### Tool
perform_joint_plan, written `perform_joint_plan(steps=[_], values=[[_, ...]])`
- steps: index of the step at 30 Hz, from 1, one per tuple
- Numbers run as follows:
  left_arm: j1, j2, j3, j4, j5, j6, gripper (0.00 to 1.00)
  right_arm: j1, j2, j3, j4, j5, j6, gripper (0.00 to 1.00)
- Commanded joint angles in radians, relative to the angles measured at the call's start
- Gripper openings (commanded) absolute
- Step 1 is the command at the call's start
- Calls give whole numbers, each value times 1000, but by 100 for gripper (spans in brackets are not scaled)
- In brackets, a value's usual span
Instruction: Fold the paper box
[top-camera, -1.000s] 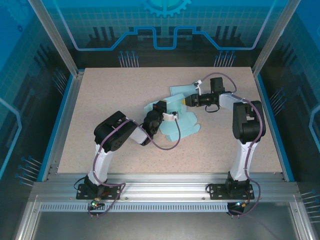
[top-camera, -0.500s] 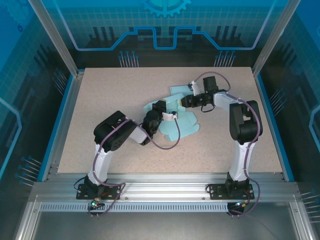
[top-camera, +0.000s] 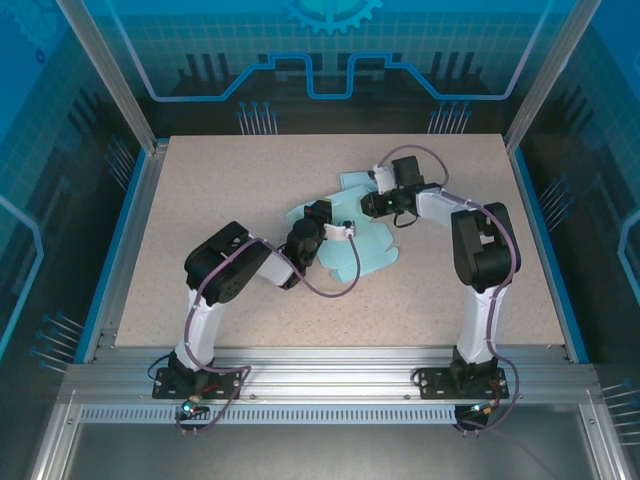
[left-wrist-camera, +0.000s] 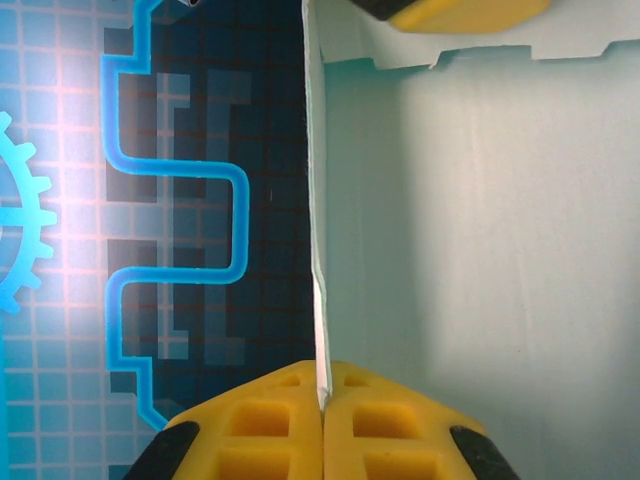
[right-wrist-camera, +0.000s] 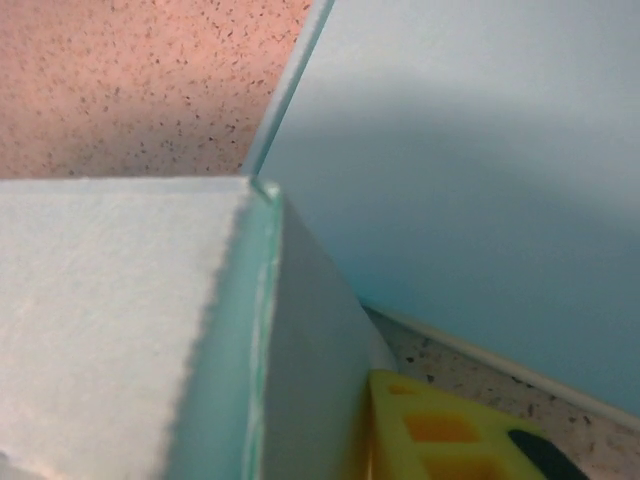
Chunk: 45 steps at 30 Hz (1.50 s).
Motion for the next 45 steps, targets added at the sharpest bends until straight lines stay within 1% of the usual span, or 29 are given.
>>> perform_joint_plan(steps=[1,3,6,7,8,11,12,13,16,18,21,22,23,24,25,27,28,32,35,37,40,43,45], values=[[-9,-20,-4,-115,73,-61,4,40,-27,-45,63,71,29,14],[-9,-41,-3,-117,69,-95,10,46,-38,-63,77,96,36,11],[-16,-82,3,-120,49,-151,24,53,-52,-83,85,130,54,6],[-21,-98,6,-120,39,-175,30,56,-59,-91,89,138,59,5],[-28,-116,10,-121,26,-203,42,61,-66,-100,95,150,66,5],[-52,-180,21,-152,-26,-308,84,81,-87,-123,110,180,69,3],[-62,-205,25,-163,-47,-345,94,88,-93,-128,110,191,68,2],[-73,-234,27,-175,-76,-390,99,97,-98,-131,107,205,66,1],[-105,-341,36,-261,-156,-542,99,124,-114,-136,89,265,71,0],[-119,-428,40,-384,-185,-693,99,138,-121,-139,76,289,81,0],[-101,-579,44,-621,-194,-1007,99,151,-134,-148,66,320,111,0],[-83,-632,46,-710,-186,-1138,99,154,-139,-153,68,333,123,0],[-62,-681,46,-799,-163,-1250,99,157,-144,-160,69,343,133,0],[-29,-735,46,-894,-125,-1390,99,158,-150,-167,73,349,145,0],[9,-782,41,-980,-69,-1515,99,158,-154,-173,74,358,156,0],[76,-849,24,-1100,26,-1688,99,160,-160,-179,73,367,174,0],[108,-874,15,-1152,66,-1751,99,161,-161,-178,66,368,184,0],[191,-917,-1,-1309,152,-1900,99,176,-161,-166,33,375,224,0],[251,-897,1,-1379,259,-1986,99,203,-160,-161,14,405,239,0],[275,-859,8,-1397,342,-2015,99,227,-151,-144,-10,433,245,0],[299,-790,29,-1396,436,-2045,99,262,-140,-123,-43,486,252,0],[322,-719,56,-1404,489,-2063,99,283,-138,-117,-54,505,256,0],[337,-678,70,-1411,511,-2070,99,286,-138,-114,-64,494,260,0]])
